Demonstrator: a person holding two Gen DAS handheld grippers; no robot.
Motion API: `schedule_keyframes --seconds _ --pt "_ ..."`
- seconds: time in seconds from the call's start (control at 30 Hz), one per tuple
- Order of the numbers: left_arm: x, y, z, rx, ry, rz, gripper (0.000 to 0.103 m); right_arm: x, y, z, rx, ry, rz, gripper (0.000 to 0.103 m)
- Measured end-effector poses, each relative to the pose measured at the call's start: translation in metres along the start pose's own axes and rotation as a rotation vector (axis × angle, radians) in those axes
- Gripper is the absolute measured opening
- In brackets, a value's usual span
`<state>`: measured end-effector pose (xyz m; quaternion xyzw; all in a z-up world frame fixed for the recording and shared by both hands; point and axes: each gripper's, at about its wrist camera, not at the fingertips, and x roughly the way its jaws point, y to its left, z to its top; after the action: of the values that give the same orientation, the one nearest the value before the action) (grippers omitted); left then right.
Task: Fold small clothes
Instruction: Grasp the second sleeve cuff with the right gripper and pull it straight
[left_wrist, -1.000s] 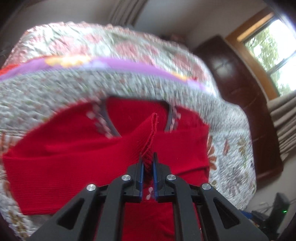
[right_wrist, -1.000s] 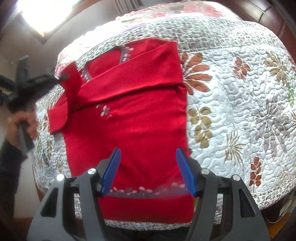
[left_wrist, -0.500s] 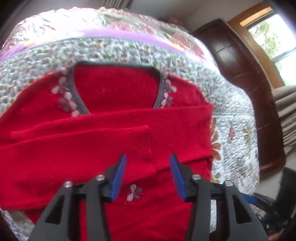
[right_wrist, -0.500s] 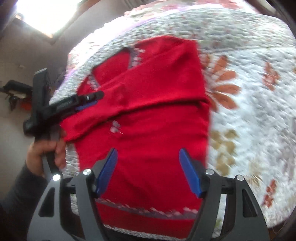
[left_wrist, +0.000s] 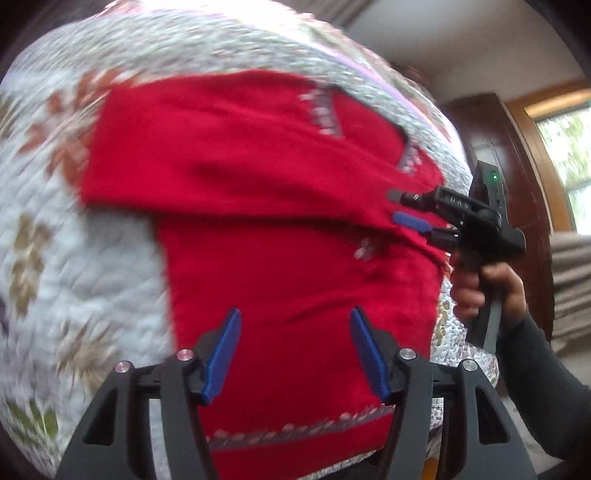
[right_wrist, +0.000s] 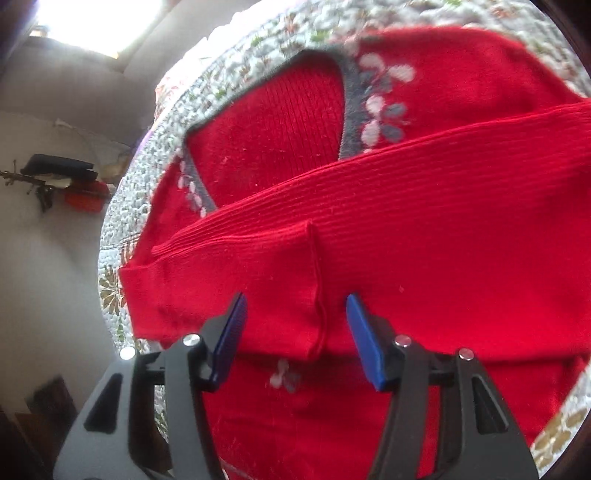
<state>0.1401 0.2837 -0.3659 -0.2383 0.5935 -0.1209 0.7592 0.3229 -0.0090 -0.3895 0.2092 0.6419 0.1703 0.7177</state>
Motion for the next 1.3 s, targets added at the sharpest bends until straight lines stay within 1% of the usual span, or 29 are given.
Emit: schedule_keyframes --seconds 0.1,0.13,0.17,0.2,0.23,0.3,0.4,0.53,0.67,0.8,0.9,0.97,1.13,1.3 --pt "-0.006 0.018 -0.010 -0.058 -0.005 0.004 0.061 0.006 0.004 0.001 -0.017 0.005 -0.012 0.056" --pt "-0.008 0.023 -0.012 -0.076 -0.008 0.004 0.061 0.007 0.005 0.001 -0.015 0.007 -0.018 0.055" --pt "-0.009 0.026 -0.013 -0.086 -0.010 0.004 0.061 0.006 0.005 0.001 -0.010 0.013 -0.015 0.045" --pt "-0.010 0.029 -0.014 -0.097 -0.011 0.007 0.061 0.007 0.007 0.001 -0.009 0.029 -0.009 0.032" --pt "-0.012 0.030 -0.015 -0.100 -0.012 0.009 0.061 0.008 0.007 0.001 -0.010 0.040 -0.009 0.026" --pt "-0.013 0.032 -0.015 -0.107 -0.011 0.011 0.061 0.009 0.010 0.001 -0.010 0.060 0.000 0.007" --pt "-0.017 0.034 -0.017 -0.109 -0.018 0.014 0.061 0.001 0.016 0.004 -0.010 0.053 0.007 0.004" --pt "-0.024 0.032 -0.016 -0.107 -0.034 0.014 0.061 -0.033 0.036 0.010 -0.049 0.006 0.024 0.004" --pt "-0.029 0.028 -0.017 -0.101 -0.044 0.005 0.061 -0.090 0.052 0.020 -0.108 -0.080 0.021 0.004" --pt "-0.027 0.020 -0.014 -0.095 -0.042 0.001 0.061 -0.142 0.050 0.023 -0.140 -0.170 -0.003 0.004" --pt "-0.024 0.015 -0.014 -0.090 -0.035 0.001 0.061 -0.172 0.032 0.021 -0.142 -0.221 -0.035 0.004" --pt "-0.022 0.012 -0.013 -0.085 -0.030 -0.001 0.061 -0.183 0.015 0.018 -0.126 -0.238 -0.059 0.004" --pt "-0.017 0.005 -0.011 -0.070 -0.019 0.000 0.061 -0.172 -0.029 0.015 -0.052 -0.230 -0.106 0.004" --pt "-0.012 0.003 -0.009 -0.064 -0.008 0.003 0.061 -0.155 -0.077 0.009 0.021 -0.207 -0.103 0.004"
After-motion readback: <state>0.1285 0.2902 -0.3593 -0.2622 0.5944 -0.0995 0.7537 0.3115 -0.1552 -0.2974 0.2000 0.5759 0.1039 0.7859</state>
